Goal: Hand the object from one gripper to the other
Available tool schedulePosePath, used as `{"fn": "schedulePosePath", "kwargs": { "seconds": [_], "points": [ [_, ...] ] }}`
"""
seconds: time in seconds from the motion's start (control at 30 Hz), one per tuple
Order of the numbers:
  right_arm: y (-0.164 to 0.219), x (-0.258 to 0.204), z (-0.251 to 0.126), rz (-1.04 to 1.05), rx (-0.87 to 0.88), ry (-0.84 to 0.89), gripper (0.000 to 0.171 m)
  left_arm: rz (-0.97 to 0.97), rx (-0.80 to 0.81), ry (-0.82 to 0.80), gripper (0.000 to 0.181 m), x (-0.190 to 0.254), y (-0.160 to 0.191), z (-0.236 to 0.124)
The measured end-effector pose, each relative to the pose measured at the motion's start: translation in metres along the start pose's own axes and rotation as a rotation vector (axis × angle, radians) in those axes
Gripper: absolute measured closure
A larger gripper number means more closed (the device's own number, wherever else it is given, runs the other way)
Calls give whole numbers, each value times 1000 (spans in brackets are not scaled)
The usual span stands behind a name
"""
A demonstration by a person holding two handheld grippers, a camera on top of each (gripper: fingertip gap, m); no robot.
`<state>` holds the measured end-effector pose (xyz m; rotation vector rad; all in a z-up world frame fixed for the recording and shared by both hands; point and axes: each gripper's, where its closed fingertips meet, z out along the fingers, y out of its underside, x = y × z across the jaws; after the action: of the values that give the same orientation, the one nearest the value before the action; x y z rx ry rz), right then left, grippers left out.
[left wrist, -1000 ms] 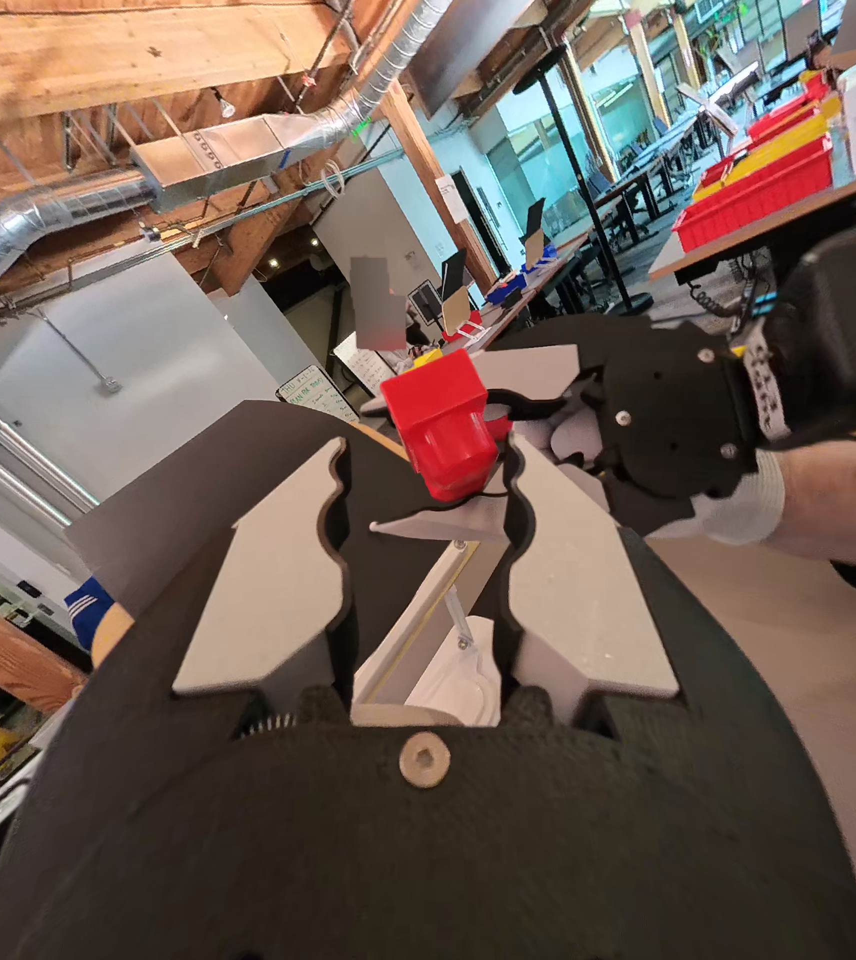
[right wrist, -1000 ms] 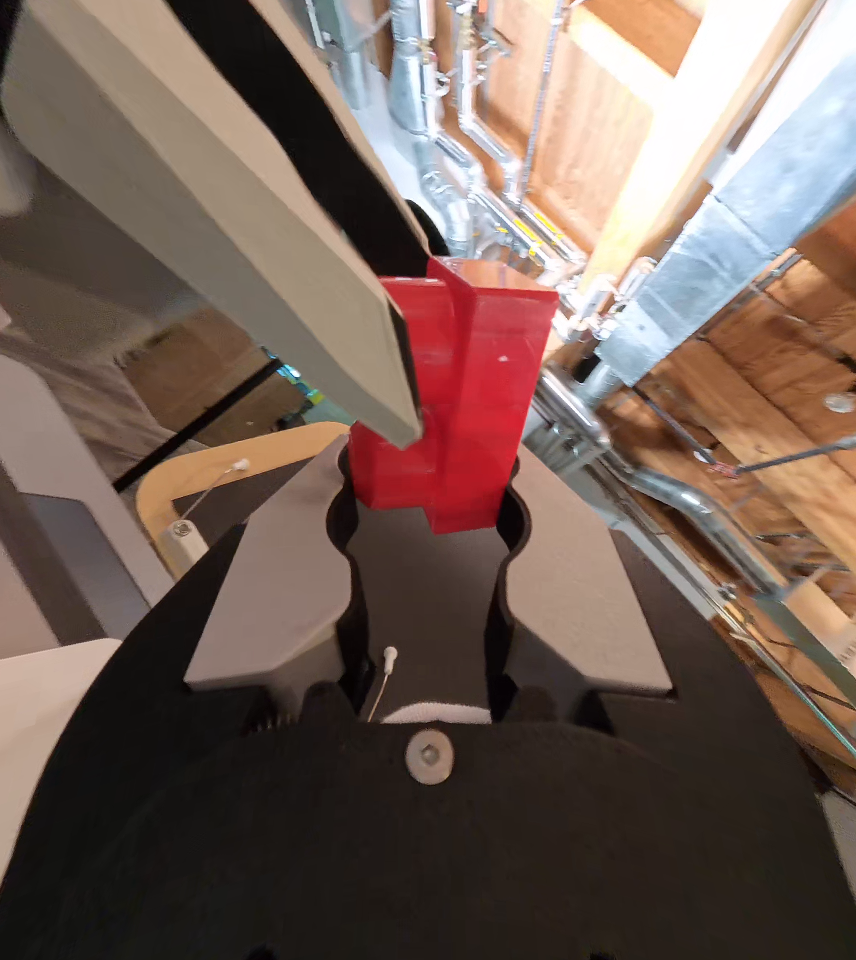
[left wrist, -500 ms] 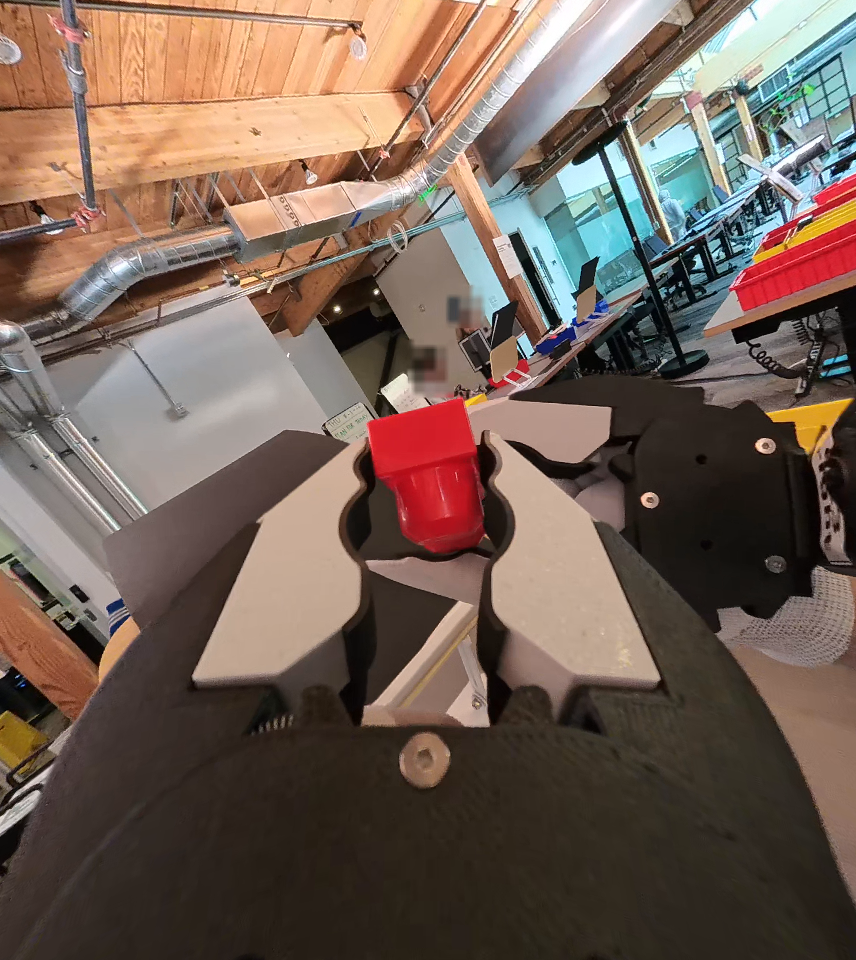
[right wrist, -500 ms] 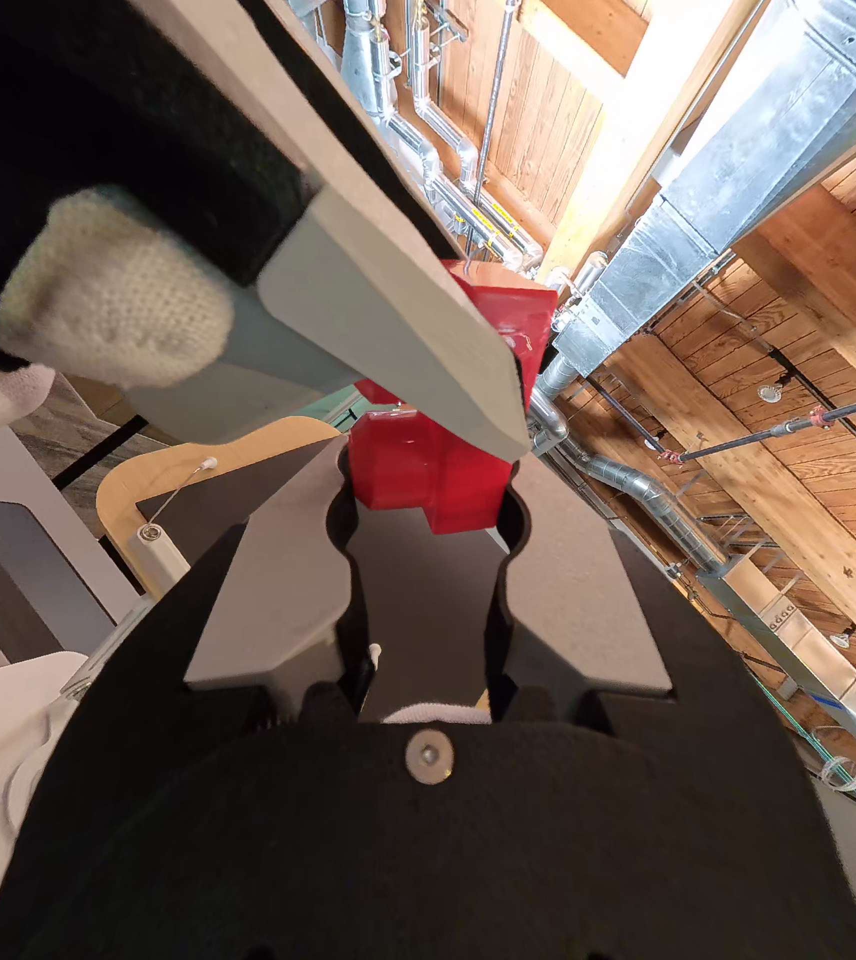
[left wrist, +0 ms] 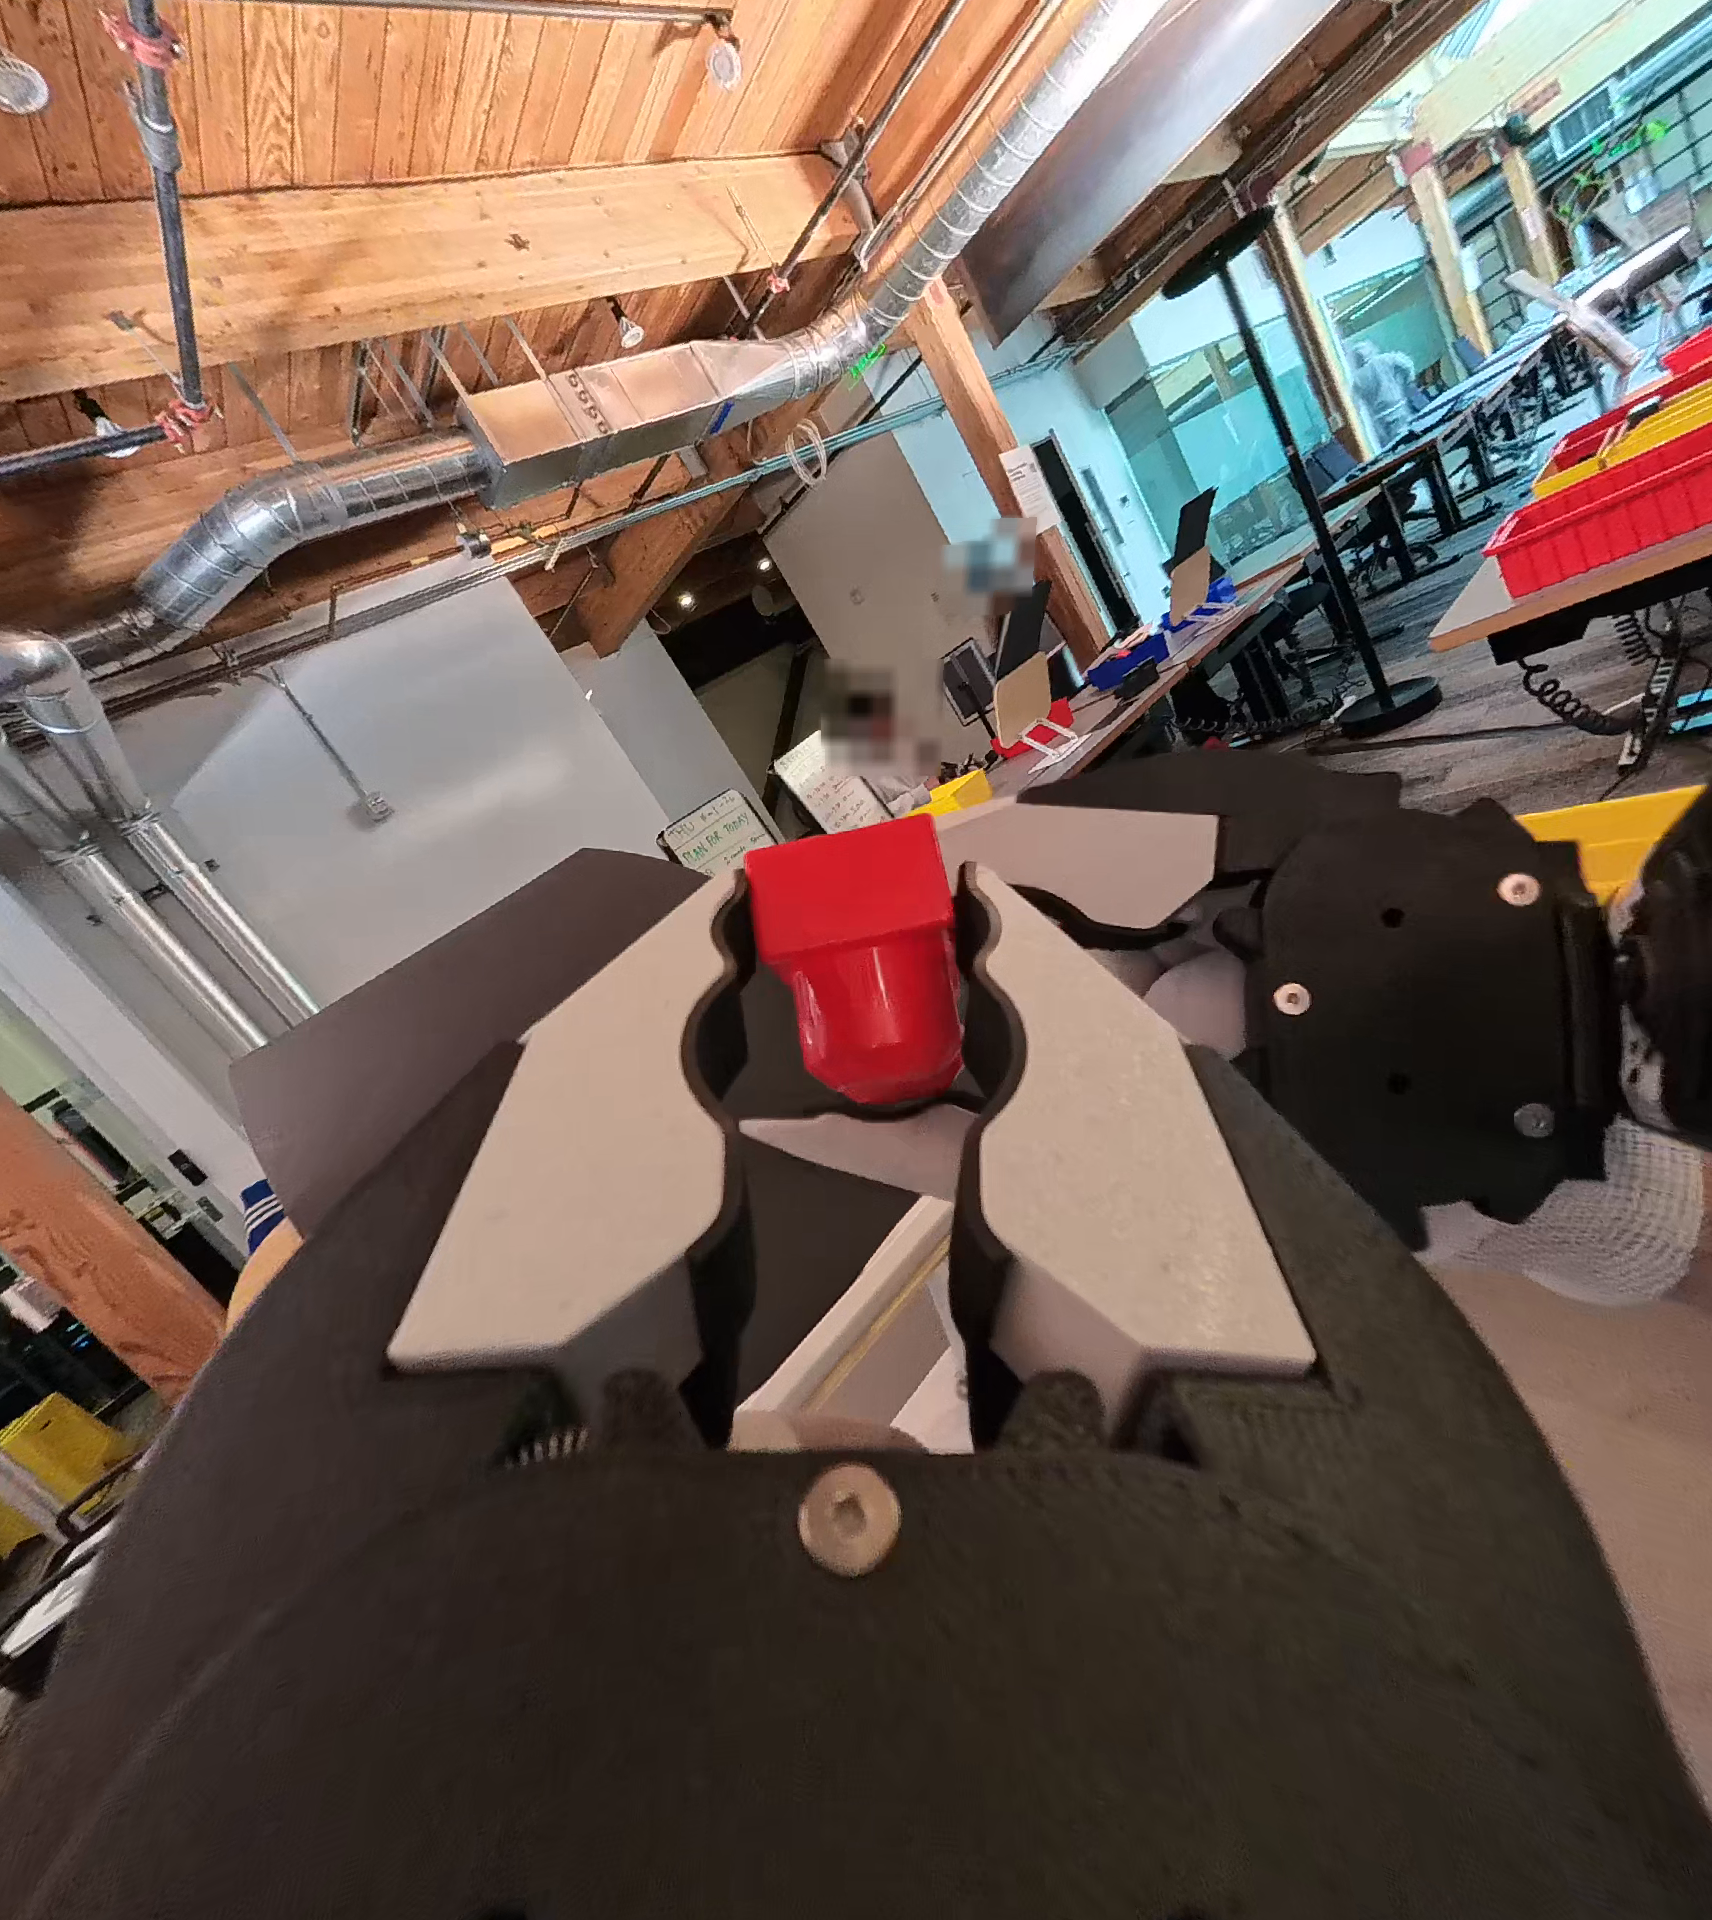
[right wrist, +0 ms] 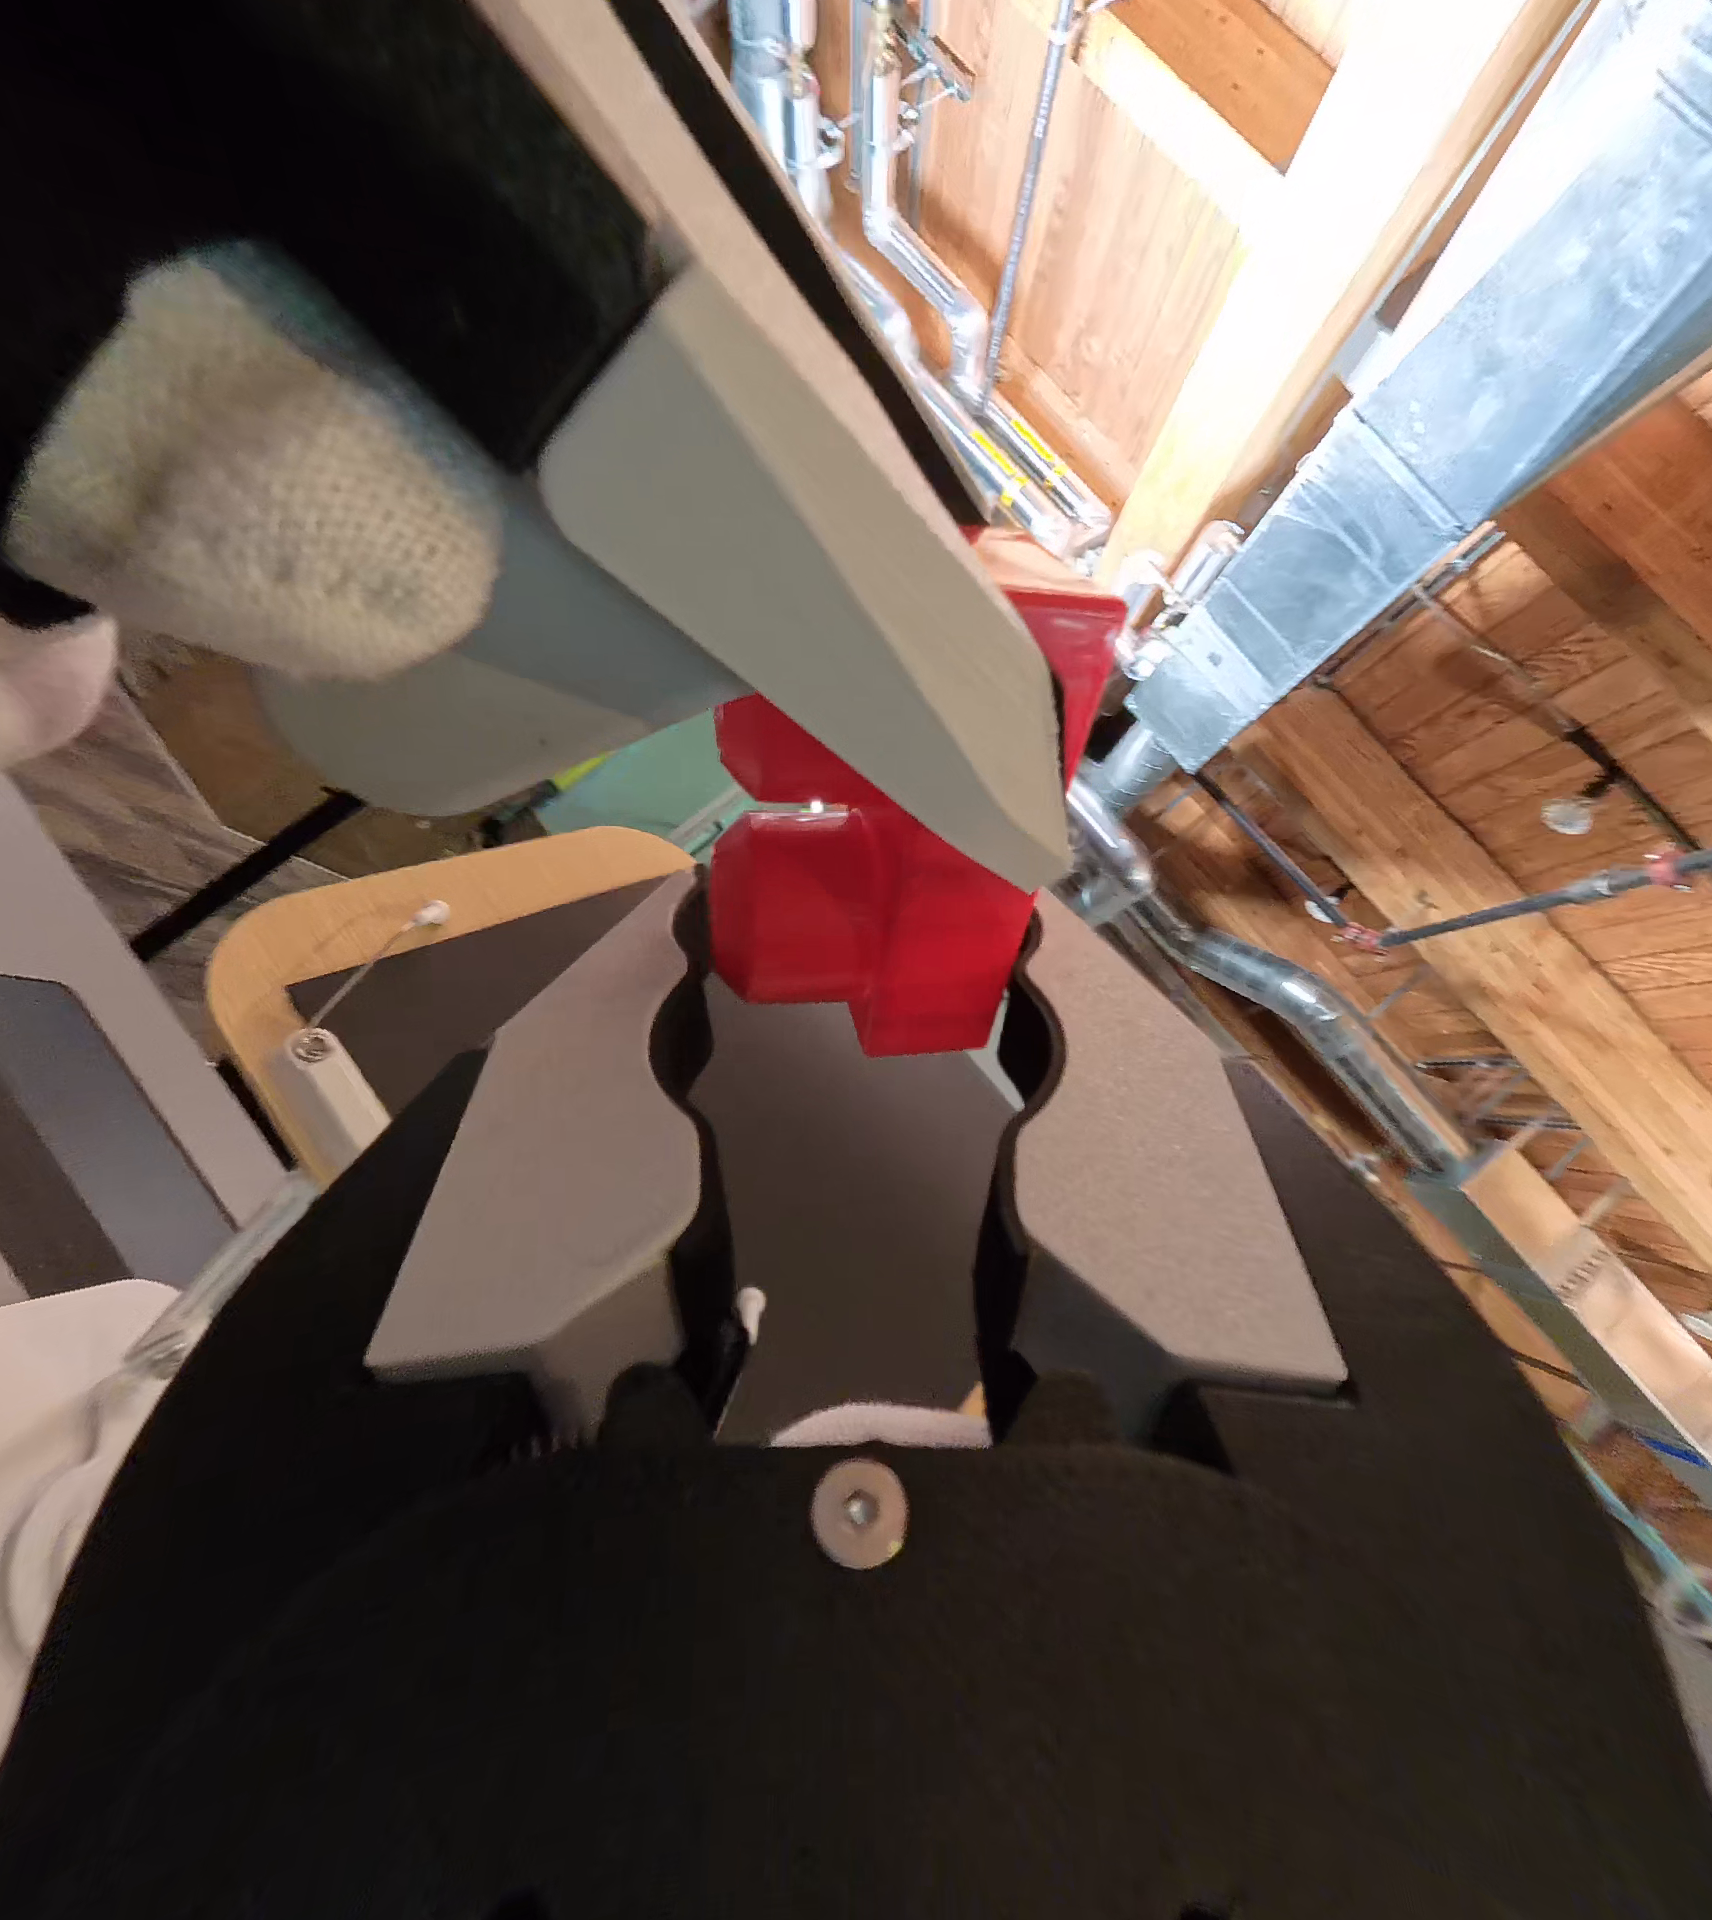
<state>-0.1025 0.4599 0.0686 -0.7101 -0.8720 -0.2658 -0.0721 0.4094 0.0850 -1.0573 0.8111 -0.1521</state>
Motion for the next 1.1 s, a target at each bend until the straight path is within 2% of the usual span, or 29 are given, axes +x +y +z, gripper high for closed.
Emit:
{"fn": "schedulePosePath", "kwargs": {
  "seconds": [0.13, 0.23, 0.33, 0.37, 0.57, 0.7, 0.8, 0.93, 1.1],
  "points": [
    [-8, -12, -2, 114, 77, -115, 110, -28, 15, -16, 144, -7, 0, -2],
    [-9, -15, -4, 415, 171, -249, 108, -125, 85, -6, 145, -16, -6, -8],
    [-28, -33, -20, 767, 313, -587, 106, -213, 202, 24, 145, -23, -18, -17],
    [-37, -28, -25, 886, 370, -645, 105, -247, 235, 31, 145, -25, -20, -20],
    [-60, 9, -39, 1371, 635, -727, 116, -405, 439, 104, 146, -24, -31, -28],
    [-65, 11, -44, 1457, 695, -761, 117, -482, 472, 162, 144, -14, -30, -24],
    [-62, 20, -47, 1481, 737, -740, 126, -521, 490, 198, 145, -9, -30, -22],
    [-58, 26, -48, 1509, 749, -741, 136, -531, 494, 223, 145, -2, -28, -19],
    [-57, 24, -47, 1482, 710, -770, 136, -536, 488, 226, 144, -2, -25, -19]
  ]
}}
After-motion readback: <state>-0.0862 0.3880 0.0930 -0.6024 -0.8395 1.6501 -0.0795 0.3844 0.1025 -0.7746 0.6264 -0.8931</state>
